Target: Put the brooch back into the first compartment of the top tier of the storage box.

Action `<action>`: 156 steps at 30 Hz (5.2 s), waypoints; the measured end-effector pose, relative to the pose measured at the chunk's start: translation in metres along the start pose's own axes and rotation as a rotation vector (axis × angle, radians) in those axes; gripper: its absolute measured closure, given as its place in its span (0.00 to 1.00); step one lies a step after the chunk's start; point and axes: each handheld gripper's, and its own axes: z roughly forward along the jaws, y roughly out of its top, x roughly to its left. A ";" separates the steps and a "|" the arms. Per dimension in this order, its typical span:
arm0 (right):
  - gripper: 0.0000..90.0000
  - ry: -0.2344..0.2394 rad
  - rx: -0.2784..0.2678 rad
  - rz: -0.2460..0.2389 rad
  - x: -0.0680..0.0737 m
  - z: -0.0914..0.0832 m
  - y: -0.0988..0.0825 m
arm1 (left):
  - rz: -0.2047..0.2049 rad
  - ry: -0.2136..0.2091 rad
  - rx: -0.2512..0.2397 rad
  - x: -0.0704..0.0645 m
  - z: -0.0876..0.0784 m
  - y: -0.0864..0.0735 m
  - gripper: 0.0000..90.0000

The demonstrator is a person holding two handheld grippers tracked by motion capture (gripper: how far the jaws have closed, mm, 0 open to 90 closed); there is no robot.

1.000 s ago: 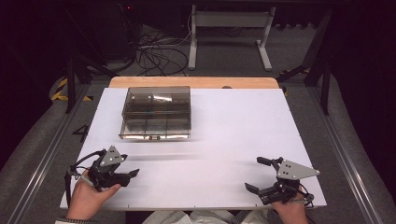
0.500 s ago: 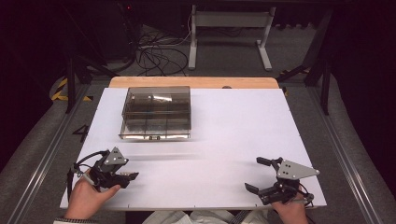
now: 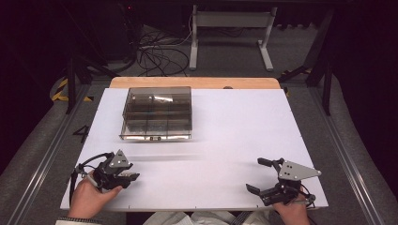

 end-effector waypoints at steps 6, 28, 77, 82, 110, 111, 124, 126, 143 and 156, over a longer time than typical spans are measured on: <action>0.04 0.003 0.001 0.000 0.000 0.001 0.000 | 0.011 -0.006 0.016 0.001 0.003 0.000 0.67; 0.04 0.025 0.001 0.011 -0.002 0.002 -0.001 | 0.008 -0.057 0.053 0.005 0.010 0.000 0.93; 0.05 0.023 0.006 0.004 -0.001 0.003 -0.001 | -0.108 0.016 -0.436 0.010 -0.046 -0.007 0.93; 0.05 0.023 0.005 0.005 -0.001 0.003 -0.001 | -0.121 0.004 -0.503 0.012 -0.051 -0.007 0.93; 0.05 0.022 0.007 0.005 -0.001 0.003 -0.001 | -0.150 0.027 -0.725 0.011 -0.073 -0.002 0.93; 0.05 0.021 0.007 0.005 -0.001 0.003 -0.001 | -0.153 0.025 -0.725 0.011 -0.073 -0.001 0.93; 0.05 0.022 0.008 0.003 -0.001 0.003 -0.001 | -0.133 0.041 -0.731 0.011 -0.075 0.011 0.93; 0.05 0.022 0.008 0.003 -0.001 0.003 -0.001 | -0.133 0.044 -0.724 0.012 -0.075 0.014 0.93; 0.05 0.022 0.008 0.003 -0.001 0.003 -0.001 | -0.139 0.043 -0.689 0.026 -0.077 0.042 0.93; 0.04 0.025 0.007 0.004 -0.001 0.003 -0.001 | -0.153 0.059 -0.645 0.040 -0.067 0.066 0.93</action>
